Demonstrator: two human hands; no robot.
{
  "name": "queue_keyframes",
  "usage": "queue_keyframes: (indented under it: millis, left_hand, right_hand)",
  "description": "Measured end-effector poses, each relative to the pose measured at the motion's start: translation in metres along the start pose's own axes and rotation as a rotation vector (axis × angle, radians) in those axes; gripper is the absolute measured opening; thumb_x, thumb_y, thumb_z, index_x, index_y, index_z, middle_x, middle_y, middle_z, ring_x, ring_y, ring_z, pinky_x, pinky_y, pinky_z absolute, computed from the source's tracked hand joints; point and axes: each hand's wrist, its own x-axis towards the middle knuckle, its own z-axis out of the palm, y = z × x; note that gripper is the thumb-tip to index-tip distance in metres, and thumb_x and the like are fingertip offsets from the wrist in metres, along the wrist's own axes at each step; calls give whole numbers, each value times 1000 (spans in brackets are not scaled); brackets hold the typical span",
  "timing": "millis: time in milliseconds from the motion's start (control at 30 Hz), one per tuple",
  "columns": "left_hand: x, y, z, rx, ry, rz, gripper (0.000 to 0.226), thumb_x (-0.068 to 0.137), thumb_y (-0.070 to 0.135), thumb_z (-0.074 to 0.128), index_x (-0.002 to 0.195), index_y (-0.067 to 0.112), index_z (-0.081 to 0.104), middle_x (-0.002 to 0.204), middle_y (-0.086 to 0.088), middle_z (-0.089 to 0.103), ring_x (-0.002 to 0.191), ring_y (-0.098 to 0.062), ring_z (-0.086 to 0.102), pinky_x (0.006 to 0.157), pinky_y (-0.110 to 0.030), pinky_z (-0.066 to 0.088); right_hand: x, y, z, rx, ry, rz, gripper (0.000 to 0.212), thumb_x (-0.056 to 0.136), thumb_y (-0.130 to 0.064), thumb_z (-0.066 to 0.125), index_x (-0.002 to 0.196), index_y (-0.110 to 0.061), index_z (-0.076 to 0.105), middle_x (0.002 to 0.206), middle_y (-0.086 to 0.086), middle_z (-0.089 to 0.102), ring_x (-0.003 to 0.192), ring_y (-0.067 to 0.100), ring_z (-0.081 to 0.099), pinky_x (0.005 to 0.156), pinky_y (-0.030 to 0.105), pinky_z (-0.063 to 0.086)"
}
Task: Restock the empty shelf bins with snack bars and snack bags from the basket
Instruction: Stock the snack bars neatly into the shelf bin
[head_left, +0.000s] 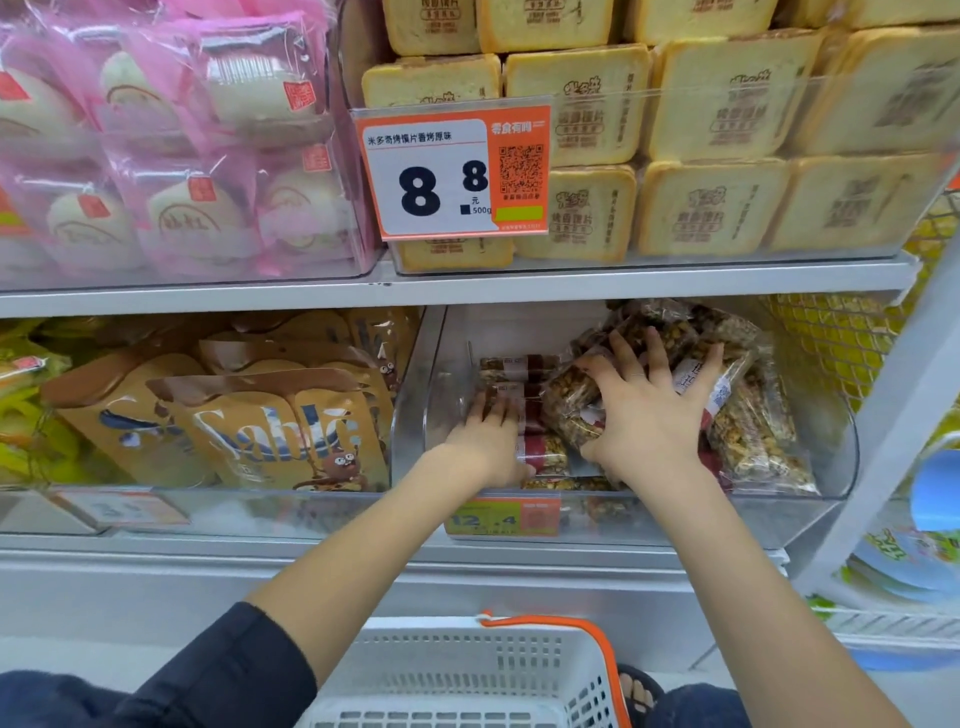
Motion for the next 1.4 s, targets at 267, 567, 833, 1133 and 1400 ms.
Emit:
queue_keyframes:
  millis: [267,567,833,1133,1400]
  left_hand:
    - [9,-2,-2,40,-155,-2,96,89,64,40,150,10,-11,158,-10,-14,145,-31,-13,119,-48,5]
    - [-30,4,-27,-251,79,332,26,80,15,74,106,11,71,102,-2,70,86,-7,62,83,-21,51]
    - [-7,16,-14,29,-145,346,31,81,-9,46,104,0,65,82,-12,62,76,-31,53,66,-33,44]
    - [-16,-13,-27,-194,141,221,38,73,-13,48,90,20,40,90,-7,55,73,-22,50,57,-32,38]
    - [-24,-12,-25,-36,-205,335,45,95,42,49,138,31,46,142,1,45,127,-21,43,106,-34,36]
  right_hand:
    - [-3,6,-1,4,10,-56,75,71,-48,67,138,-41,34,159,-1,16,147,28,-1,102,69,-17]
    - [0,10,-4,13,10,-58,74,70,-46,69,137,-40,36,158,-1,18,147,28,0,103,68,-15]
    - [0,11,-3,34,22,-65,71,73,-46,66,137,-42,35,159,-2,17,147,26,-2,102,66,-20]
    - [1,12,-4,36,16,-72,73,70,-46,67,137,-41,38,158,-1,18,147,27,0,102,65,-21]
    - [-1,12,-3,23,19,-79,75,69,-49,68,137,-42,37,158,-2,18,147,26,0,99,63,-24]
